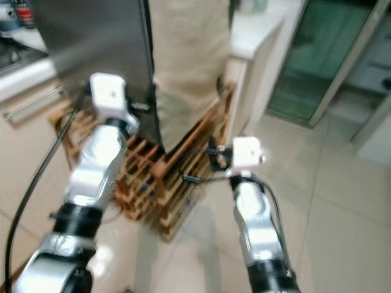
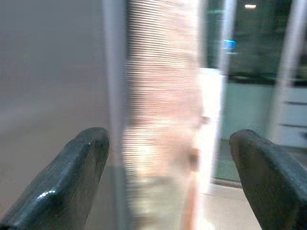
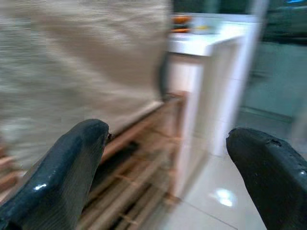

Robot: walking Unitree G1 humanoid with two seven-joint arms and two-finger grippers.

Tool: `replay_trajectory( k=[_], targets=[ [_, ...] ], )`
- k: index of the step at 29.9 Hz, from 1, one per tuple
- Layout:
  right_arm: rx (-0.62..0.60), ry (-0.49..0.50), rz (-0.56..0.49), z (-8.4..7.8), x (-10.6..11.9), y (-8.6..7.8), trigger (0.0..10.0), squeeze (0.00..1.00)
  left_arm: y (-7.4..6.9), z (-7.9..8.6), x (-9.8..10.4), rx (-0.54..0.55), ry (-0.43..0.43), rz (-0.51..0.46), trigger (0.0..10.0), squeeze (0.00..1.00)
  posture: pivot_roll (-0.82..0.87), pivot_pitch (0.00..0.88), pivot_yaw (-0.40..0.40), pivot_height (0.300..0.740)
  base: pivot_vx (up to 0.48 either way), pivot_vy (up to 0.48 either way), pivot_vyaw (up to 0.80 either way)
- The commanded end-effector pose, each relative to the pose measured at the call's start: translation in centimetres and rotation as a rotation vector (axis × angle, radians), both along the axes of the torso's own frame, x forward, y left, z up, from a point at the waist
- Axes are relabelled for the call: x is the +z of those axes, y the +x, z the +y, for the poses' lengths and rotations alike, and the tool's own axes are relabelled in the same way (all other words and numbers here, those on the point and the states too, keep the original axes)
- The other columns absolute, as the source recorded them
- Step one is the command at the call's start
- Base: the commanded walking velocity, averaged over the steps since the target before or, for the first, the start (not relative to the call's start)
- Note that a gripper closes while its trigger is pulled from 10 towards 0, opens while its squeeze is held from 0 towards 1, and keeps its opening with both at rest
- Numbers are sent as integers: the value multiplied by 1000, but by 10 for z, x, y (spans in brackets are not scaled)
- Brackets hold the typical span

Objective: Restocking fridge

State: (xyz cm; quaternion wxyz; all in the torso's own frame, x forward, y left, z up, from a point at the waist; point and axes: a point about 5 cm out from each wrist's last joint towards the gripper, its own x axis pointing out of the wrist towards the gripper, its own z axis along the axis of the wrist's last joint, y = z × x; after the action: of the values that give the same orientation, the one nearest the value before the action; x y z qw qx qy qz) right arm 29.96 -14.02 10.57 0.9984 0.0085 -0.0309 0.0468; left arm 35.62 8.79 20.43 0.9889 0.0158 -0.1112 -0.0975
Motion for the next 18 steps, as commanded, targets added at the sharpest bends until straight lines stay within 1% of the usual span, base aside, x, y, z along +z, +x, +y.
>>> replay_trajectory(
  k=[1,3,4,8,9,13,14,15,16,18],
  targets=[
    [2,-4,-9,2,3,1,10000,922,5,1,3,-1,5,9,10000,0,-55,0,-15,740,0,0,-800],
    [3,2,-13,3,3,2,10000,922,12,-2,7,-5,7,15,10000,0,-55,0,-17,740,0,0,-800],
    [3,2,-13,3,3,2,10000,922,12,-2,7,-5,7,15,10000,0,-55,0,-17,740,0,0,-800],
    [10,2,-18,4,4,3,10000,918,24,5,13,78,2,22,10000,0,-57,0,-17,740,0,0,0],
    [13,1,-19,5,5,3,10000,914,29,10,14,117,-9,38,10000,0,-63,0,-15,740,0,0,0],
    [14,1,-20,6,5,3,10000,914,33,15,16,151,-24,43,10000,0,-66,0,-12,740,0,0,0],
    [8,1,-21,4,5,2,10000,914,36,23,19,196,-35,34,10000,0,-71,0,-8,740,0,0,0],
    [8,1,-21,4,5,2,10000,914,36,23,19,196,-35,34,10000,0,-71,0,-8,740,0,0,0],
    [1,0,-19,2,4,0,10000,918,38,27,20,213,-34,32,10000,0,-72,0,-8,740,0,0,0],
    [0,0,-18,2,3,0,10000,918,38,28,20,214,-33,33,10000,0,-72,0,-8,740,0,0,0]
  ],
)
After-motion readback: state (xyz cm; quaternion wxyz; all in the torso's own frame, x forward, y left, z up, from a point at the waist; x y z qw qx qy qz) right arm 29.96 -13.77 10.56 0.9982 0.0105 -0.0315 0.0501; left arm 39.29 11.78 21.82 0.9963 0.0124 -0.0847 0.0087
